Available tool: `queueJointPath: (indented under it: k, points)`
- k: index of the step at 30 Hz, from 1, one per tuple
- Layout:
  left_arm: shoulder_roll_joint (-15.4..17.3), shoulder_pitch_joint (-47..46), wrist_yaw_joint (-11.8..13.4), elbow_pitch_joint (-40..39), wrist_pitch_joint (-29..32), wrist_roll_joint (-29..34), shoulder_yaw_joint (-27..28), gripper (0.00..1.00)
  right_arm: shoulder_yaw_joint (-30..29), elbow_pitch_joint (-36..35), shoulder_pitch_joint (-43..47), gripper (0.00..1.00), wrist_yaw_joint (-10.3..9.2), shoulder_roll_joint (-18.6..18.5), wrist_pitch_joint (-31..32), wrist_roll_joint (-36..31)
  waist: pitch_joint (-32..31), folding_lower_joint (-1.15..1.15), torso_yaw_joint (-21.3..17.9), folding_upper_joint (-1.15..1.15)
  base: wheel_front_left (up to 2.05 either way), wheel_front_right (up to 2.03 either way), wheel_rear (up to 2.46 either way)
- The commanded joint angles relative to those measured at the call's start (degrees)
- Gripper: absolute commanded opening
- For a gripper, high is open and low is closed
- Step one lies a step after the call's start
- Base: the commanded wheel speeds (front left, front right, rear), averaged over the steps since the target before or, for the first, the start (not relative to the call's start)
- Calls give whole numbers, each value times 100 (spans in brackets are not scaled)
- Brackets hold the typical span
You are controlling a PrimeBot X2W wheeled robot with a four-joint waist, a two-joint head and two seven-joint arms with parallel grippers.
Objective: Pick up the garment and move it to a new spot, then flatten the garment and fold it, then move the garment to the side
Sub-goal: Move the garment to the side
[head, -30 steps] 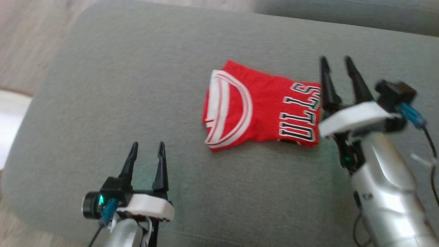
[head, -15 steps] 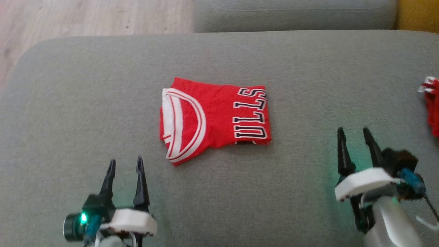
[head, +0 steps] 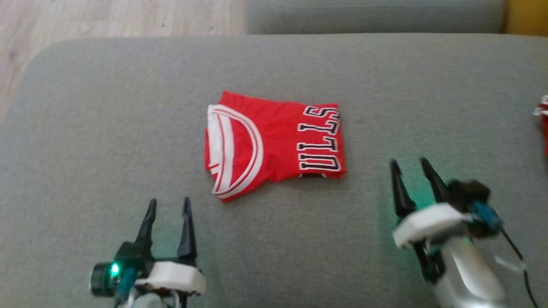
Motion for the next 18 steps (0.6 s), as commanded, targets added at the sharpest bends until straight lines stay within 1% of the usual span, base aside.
queueJointPath:
  k: [1,4,7,9,13,14,15,16,17,18]
  points:
    - [32,-265,-10,-187,-30,-65,104,100,232,-85,-439,100,19,18,-62,60,151,0,178,0,0,0,0]
    - [32,-352,-18,-157,-30,-175,-162,100,475,342,-968,100,19,19,20,230,339,0,487,0,0,0,0]
    - [32,-430,-17,-155,-30,-329,-417,100,537,816,-1416,100,19,19,185,486,499,0,804,0,0,0,0]
    - [32,-451,-6,-143,-30,-378,-554,100,562,1133,-1635,100,19,19,250,543,571,0,983,0,0,0,0]
    - [32,-450,59,-141,-30,-544,-611,100,494,1812,-1825,100,19,19,405,719,652,0,1245,0,0,0,0]
    - [32,-444,69,-153,-30,-561,-597,100,481,1956,-1840,92,19,19,429,802,664,0,1285,0,0,0,0]
    - [32,-440,70,-166,-30,-562,-585,100,532,2075,-1847,61,19,19,448,838,678,0,1319,0,0,0,0]
    - [32,-435,75,-177,-30,-552,-566,100,598,2162,-1849,8,19,19,441,878,685,0,1333,0,0,0,0]
    - [32,-429,80,-189,-30,-552,-545,100,668,2222,-1845,0,19,19,415,925,691,0,1336,0,0,0,0]
    - [32,-421,81,-198,-30,-549,-525,100,725,2251,-1845,0,19,19,360,978,690,0,1324,0,0,0,0]
